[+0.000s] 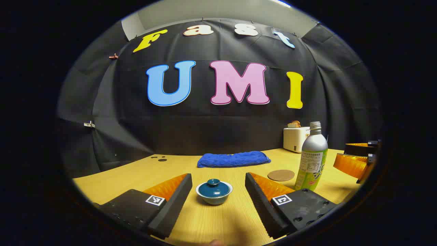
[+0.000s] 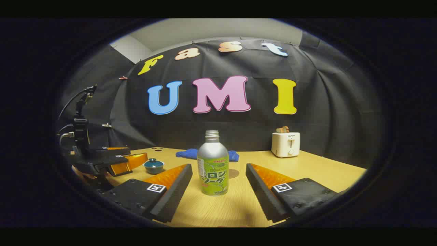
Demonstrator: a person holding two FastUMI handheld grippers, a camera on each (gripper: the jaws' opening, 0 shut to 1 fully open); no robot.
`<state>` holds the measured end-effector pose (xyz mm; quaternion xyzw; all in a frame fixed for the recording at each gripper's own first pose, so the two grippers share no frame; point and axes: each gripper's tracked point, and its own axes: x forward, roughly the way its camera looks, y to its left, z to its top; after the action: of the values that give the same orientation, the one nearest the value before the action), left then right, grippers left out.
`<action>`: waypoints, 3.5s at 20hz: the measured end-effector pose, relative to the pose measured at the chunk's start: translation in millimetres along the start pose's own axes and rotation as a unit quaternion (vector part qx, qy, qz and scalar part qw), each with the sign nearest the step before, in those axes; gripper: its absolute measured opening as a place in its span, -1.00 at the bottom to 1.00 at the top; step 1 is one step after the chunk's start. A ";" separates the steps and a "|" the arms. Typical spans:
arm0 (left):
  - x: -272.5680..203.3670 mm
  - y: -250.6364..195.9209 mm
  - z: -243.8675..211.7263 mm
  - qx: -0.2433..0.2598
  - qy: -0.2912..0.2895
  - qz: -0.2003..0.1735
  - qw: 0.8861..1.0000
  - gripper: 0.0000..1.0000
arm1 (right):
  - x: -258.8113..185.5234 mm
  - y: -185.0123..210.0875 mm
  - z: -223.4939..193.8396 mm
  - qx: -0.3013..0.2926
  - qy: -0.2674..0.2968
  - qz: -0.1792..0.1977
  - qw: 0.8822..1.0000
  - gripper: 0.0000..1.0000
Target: Open the teacup lid with one hand, grasp the water bottle and pour water into the teacup with the other hand; after pouring, place the water bottle on the coaster and then close the teacup lid.
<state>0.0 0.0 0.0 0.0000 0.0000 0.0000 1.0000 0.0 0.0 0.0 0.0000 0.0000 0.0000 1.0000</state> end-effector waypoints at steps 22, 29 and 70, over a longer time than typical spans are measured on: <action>1.2 22.2 -10.6 -0.014 0.026 0.062 0.998 0.97 | 12.9 6.2 -18.2 0.002 0.030 0.011 0.999 0.96; 11.6 10.6 -10.4 -0.016 0.024 0.024 0.999 0.97 | 14.9 9.4 -24.0 0.007 0.045 0.024 0.999 0.96; 70.8 18.6 3.6 0.019 0.047 0.008 0.999 -0.43 | 55.7 11.8 -38.3 0.014 0.097 0.060 0.993 1.00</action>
<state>70.8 18.6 3.6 0.0195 0.0466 0.0085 0.9987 55.7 11.8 -38.3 0.0136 0.0971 0.0595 0.9934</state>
